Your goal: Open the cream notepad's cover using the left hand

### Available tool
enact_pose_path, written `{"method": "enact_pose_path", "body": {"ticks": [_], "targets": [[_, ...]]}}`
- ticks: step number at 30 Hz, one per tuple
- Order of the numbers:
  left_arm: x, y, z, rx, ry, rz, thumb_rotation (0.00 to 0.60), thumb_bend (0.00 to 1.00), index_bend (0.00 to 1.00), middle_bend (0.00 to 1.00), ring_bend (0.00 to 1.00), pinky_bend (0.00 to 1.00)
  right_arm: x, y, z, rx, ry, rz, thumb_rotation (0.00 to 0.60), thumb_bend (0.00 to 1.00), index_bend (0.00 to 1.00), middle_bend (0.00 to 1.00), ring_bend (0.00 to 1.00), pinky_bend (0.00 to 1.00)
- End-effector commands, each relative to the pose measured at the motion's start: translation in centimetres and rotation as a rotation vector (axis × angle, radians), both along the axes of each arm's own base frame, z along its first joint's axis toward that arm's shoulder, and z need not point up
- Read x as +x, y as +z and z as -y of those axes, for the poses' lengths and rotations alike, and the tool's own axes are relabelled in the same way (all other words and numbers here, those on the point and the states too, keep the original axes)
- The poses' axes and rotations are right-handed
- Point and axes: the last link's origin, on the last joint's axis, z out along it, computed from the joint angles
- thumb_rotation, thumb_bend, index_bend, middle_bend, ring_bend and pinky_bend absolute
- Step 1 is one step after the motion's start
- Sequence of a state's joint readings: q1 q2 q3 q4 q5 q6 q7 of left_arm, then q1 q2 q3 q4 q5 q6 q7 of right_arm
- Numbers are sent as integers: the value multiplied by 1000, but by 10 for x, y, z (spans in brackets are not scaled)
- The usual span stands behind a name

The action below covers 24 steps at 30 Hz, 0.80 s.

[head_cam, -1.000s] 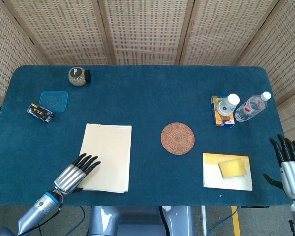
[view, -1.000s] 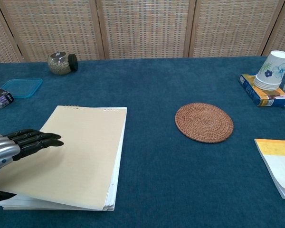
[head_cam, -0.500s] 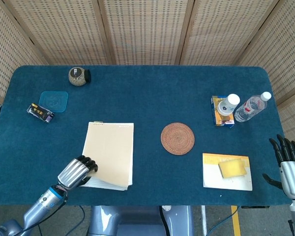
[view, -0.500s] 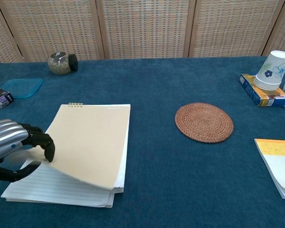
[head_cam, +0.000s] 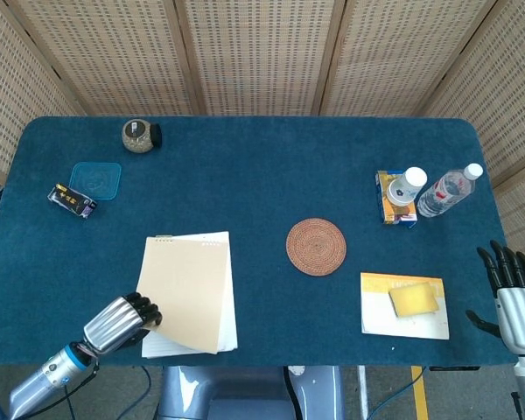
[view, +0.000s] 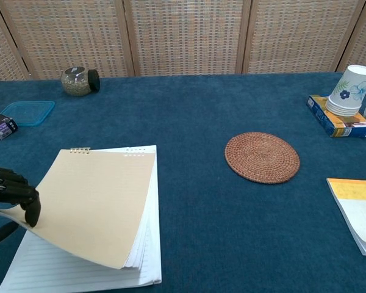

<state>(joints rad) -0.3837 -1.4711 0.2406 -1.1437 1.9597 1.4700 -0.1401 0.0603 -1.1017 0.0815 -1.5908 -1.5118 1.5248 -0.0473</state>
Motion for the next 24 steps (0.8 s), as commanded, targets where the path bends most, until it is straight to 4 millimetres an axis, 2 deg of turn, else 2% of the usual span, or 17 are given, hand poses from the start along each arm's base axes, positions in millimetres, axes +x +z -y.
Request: {"method": "enact_pose_path", "body": {"ticks": [1, 5, 7, 10, 15, 18, 24], "targets": [[2, 17, 6, -19, 4, 68, 600, 651, 806, 580, 439, 453, 0, -1, 0, 2, -2, -2, 600, 0, 0, 0, 0, 0], [23, 30, -11, -25, 60, 202, 600, 660, 807, 580, 439, 453, 0, -3, 1, 7, -3, -7, 600, 0, 0, 0, 0, 0], [38, 38, -25, -44, 107, 289, 600, 664, 807, 580, 439, 453, 0, -3, 1, 7, -4, -9, 600, 0, 0, 0, 0, 0], [62, 54, -56, -29, 168, 409, 600, 664, 807, 580, 439, 453, -2, -2, 2, 3, -10, -10, 600, 0, 0, 0, 0, 0], [83, 79, -105, 66, 247, 485, 600, 671, 807, 580, 439, 453, -4, -2, 4, -1, -22, -14, 600, 0, 0, 0, 0, 0], [85, 90, -134, 131, 303, 501, 600, 673, 806, 580, 440, 453, -4, -2, 5, -1, -26, -12, 600, 0, 0, 0, 0, 0], [67, 98, -189, 208, 506, 538, 600, 676, 787, 578, 440, 453, -6, -3, 7, -3, -38, -19, 600, 0, 0, 0, 0, 0]]}}
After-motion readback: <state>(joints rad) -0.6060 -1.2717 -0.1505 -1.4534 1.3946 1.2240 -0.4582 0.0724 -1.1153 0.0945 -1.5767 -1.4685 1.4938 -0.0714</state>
